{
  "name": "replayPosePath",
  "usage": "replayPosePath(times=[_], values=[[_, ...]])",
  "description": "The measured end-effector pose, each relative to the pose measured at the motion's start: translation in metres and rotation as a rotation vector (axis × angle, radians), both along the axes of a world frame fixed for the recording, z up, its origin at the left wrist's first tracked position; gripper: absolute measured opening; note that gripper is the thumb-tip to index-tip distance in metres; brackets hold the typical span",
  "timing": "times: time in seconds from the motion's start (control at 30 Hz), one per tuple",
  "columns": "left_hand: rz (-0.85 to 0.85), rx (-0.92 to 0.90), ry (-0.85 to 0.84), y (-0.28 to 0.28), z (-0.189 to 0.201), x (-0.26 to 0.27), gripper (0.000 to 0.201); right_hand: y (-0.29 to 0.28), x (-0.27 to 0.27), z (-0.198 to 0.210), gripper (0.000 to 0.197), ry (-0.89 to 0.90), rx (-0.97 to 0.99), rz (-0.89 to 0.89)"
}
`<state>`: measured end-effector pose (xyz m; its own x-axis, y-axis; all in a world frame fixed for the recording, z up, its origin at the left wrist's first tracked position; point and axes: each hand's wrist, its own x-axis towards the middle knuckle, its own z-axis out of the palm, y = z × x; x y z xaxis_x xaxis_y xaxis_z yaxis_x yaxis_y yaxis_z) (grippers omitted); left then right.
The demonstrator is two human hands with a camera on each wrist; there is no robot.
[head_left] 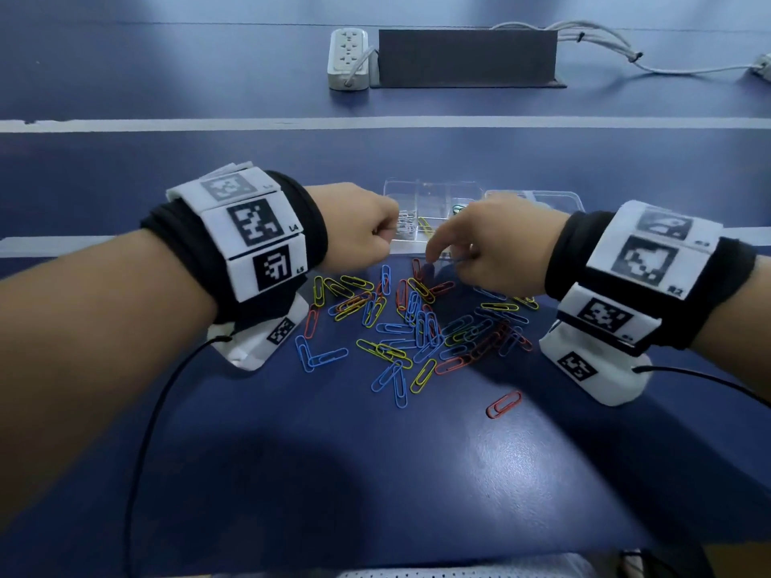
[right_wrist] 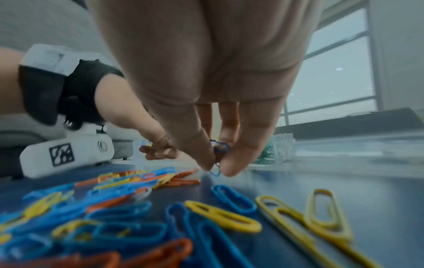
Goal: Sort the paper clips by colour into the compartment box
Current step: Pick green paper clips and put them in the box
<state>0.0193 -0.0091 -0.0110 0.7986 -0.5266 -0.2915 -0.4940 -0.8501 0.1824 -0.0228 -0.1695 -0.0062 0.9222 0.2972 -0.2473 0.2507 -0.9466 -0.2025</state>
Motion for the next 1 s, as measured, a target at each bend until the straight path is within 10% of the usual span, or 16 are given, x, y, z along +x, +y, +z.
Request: replayPosePath(times=[0.73,1.0], values=[[0.055,-0.043,0.139,-0.003,0.004,0.004,0.017,-0.015,-0.005,0.004,0.02,0.104,-0.042,-0.107],[0.248,-0.424,0.594,0.002,-0.003,0.002,0.027,-0.029,0.008,0.002,0.021,0.615,0.73,-0.444]])
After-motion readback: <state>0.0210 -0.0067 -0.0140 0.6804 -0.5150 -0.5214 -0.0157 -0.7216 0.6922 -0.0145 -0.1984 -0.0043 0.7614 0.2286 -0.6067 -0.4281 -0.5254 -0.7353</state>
